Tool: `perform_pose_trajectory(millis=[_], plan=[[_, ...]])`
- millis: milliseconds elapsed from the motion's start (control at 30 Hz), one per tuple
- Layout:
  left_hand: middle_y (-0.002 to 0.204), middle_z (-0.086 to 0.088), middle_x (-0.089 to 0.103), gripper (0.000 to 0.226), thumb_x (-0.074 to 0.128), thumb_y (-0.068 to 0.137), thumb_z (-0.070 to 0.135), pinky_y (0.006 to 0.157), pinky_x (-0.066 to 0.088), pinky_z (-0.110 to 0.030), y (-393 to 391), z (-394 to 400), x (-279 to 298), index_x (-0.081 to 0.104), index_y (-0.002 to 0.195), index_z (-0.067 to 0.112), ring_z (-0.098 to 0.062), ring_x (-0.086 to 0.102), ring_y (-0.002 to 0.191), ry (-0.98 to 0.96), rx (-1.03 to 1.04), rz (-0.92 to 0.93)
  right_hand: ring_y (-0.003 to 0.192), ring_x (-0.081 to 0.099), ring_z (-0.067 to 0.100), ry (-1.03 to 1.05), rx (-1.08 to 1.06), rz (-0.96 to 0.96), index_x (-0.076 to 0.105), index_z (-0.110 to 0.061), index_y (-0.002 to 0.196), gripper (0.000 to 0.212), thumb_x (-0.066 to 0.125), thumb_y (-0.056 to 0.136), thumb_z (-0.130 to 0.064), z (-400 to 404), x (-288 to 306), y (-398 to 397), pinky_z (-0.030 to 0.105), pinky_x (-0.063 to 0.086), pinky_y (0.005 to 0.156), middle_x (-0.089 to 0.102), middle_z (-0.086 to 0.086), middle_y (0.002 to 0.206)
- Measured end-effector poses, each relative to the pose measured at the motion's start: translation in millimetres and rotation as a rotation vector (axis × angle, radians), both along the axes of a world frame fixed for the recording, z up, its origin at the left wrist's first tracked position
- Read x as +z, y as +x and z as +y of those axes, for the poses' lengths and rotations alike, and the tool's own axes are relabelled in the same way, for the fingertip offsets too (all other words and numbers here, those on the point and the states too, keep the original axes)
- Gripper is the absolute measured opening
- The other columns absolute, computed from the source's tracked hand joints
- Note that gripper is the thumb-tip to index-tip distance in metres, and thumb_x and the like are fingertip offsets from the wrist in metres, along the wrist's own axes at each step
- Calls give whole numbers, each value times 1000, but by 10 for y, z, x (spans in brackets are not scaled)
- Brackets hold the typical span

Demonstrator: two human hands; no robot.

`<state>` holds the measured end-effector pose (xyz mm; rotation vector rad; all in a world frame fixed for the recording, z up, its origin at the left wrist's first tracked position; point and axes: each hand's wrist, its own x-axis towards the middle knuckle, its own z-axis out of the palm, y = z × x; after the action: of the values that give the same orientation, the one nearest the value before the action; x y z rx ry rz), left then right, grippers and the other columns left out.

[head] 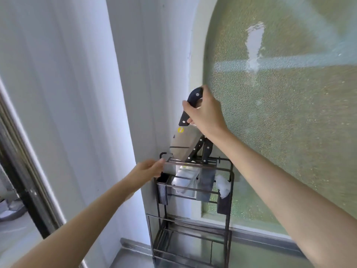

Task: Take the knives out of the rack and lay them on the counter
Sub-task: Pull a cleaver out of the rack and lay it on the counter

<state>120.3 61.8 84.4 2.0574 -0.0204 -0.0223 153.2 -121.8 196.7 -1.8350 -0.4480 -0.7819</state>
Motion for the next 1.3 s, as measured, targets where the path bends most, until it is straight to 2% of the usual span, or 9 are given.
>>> perform_pose_trajectory(millis=[100,200,433,600,733,900,1000,1100,1300], plan=[[94,-3,72,68,17,86,67,80,47,-33,83,-349,145,60,101,17,-18,68,84,-378,-55,167,51,66,25,155,128,35,41,-28,73,28,64,82,-13,-357,-78,-417,34,55,50,61,5,68],[82,-1,76,73,20,83,72,83,46,-35,128,-767,141,61,97,14,-16,69,79,-608,-137,221,55,67,21,275,229,103,45,-22,76,27,61,83,-3,-798,-352,-801,33,58,59,64,14,75],[66,-1,73,21,38,96,13,75,46,-26,-99,-1760,-198,55,83,11,-3,68,49,-715,-291,359,97,69,29,242,169,417,55,-11,82,18,58,81,8,-1861,-1180,-1568,42,53,92,72,9,107],[53,5,70,15,47,94,13,65,51,-22,-238,-2429,-587,55,81,9,-2,65,42,-484,-354,344,93,67,29,-104,-130,690,60,-18,92,10,62,84,-12,-2431,-1661,-1984,37,50,84,66,-3,110],[77,0,64,7,52,91,16,63,53,-19,-390,-2979,-949,52,96,10,0,64,43,-313,-452,307,71,61,10,-173,-226,821,48,-23,107,27,59,85,-33,-2572,-2187,-2089,29,46,70,62,-2,96],[86,-1,64,19,48,94,19,57,51,-21,-416,-3462,-1531,49,112,12,2,66,48,-206,-518,409,64,50,18,71,-308,937,44,-16,114,24,50,91,-20,-2784,-2942,-2039,34,45,63,49,-5,68],[106,2,59,47,54,90,27,75,46,-29,-321,-3571,-2036,38,129,6,-8,66,82,104,-621,394,64,47,13,70,-407,971,42,-16,120,28,45,93,-18,-3045,-3379,-1981,23,37,58,45,-10,68],[140,-6,43,72,62,84,37,105,37,-35,-275,-3605,-2626,26,141,11,-26,47,125,584,-766,263,87,58,26,-29,-568,1002,44,-12,123,30,40,94,-17,-3474,-3797,-1942,34,46,74,59,7,94],[158,-8,14,72,56,85,38,114,25,-36,-464,-3922,-3583,21,145,19,-24,25,142,921,-927,195,103,55,29,-144,-799,1143,34,-14,138,42,33,98,-23,-4222,-4542,-2011,37,47,87,55,14,116]])
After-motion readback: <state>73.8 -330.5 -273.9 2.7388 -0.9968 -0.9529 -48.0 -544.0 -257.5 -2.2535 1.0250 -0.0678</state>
